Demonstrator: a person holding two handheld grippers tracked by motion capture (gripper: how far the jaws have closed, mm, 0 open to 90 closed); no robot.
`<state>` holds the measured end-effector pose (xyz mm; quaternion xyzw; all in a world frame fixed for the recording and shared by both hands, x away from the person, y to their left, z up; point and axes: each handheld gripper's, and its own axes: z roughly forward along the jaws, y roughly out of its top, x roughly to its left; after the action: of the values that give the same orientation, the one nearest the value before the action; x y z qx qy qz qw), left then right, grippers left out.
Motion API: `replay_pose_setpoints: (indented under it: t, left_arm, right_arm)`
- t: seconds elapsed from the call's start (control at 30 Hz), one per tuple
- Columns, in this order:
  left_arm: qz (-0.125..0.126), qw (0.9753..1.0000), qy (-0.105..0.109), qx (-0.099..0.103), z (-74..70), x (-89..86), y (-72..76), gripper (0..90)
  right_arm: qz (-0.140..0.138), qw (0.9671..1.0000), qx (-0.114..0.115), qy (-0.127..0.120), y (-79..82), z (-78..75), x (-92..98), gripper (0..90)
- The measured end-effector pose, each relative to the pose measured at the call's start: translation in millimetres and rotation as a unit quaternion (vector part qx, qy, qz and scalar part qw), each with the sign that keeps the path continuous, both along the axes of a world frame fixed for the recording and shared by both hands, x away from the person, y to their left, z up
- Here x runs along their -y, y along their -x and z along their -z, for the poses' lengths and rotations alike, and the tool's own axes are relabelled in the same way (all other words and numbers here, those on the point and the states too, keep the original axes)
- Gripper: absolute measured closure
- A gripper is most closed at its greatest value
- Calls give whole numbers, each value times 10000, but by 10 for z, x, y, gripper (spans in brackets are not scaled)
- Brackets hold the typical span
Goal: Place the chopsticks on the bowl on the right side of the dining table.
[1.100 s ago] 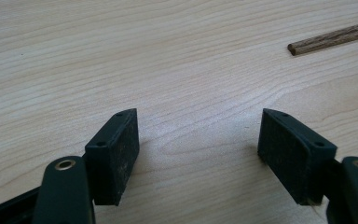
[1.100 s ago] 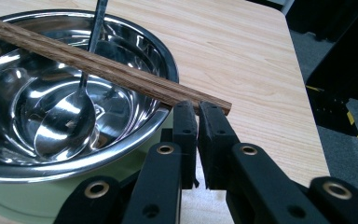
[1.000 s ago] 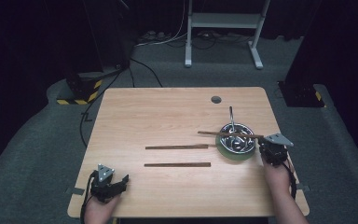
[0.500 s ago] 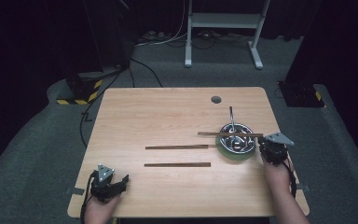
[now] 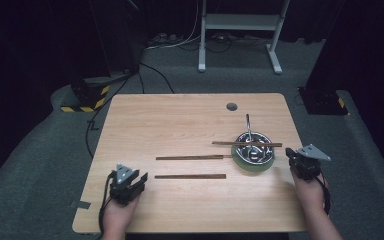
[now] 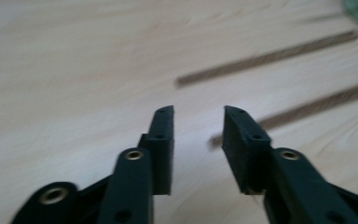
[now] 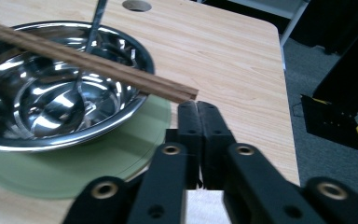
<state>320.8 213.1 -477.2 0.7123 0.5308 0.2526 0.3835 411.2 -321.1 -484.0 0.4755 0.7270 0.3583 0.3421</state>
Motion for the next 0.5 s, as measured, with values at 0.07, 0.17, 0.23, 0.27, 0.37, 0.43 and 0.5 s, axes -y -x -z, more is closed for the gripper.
replay_pose_setpoints:
  t: [0.07, 0.17, 0.23, 0.27, 0.37, 0.43, 0.5]
  left_arm:
    - [23, 9999, 133, 55, -40, 209, -159, 713]
    - [-21, 9997, 218, 64, -27, 528, -412, 792]
    - [-29, 9998, 216, 46, 2, 748, -566, 816]
    - [-36, 9997, 235, 34, 19, 857, -636, 821]
    - [-7, 9998, 195, -60, 68, 1177, -846, 821]
    - [-4, 9999, 110, -112, 90, 1370, -971, 818]
    - [-28, 9999, 74, -139, 114, 1535, -1081, 805]
  right_arm:
    - [10, 9999, 18, -151, -55, 30, 20, 894]
    - [29, 9998, 100, -173, -128, 69, 11, 894]
    - [75, 9997, 195, -93, -157, 97, 9, 894]
    - [72, 9997, 219, -74, -169, 109, 11, 894]
    - [60, 9995, 309, -56, -201, 109, 23, 894]
    - [88, 9996, 271, -91, -218, 133, 40, 894]
    - [87, 9996, 233, -122, -220, 141, 56, 894]
